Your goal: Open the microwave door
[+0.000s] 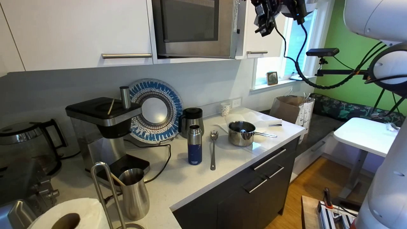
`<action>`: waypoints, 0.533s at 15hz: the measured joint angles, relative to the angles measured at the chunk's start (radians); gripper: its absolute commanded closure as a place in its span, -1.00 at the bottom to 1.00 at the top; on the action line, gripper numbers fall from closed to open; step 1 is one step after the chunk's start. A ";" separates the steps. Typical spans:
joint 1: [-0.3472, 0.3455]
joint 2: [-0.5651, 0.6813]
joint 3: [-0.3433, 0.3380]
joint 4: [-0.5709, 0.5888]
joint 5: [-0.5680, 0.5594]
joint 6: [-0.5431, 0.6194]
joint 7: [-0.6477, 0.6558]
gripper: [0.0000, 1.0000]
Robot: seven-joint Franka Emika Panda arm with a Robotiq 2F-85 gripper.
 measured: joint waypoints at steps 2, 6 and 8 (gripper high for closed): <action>0.005 -0.010 -0.029 0.013 -0.080 0.052 -0.045 -1.00; -0.006 -0.008 -0.129 0.063 -0.228 0.069 -0.170 -1.00; -0.017 -0.009 -0.170 0.090 -0.295 0.077 -0.245 -1.00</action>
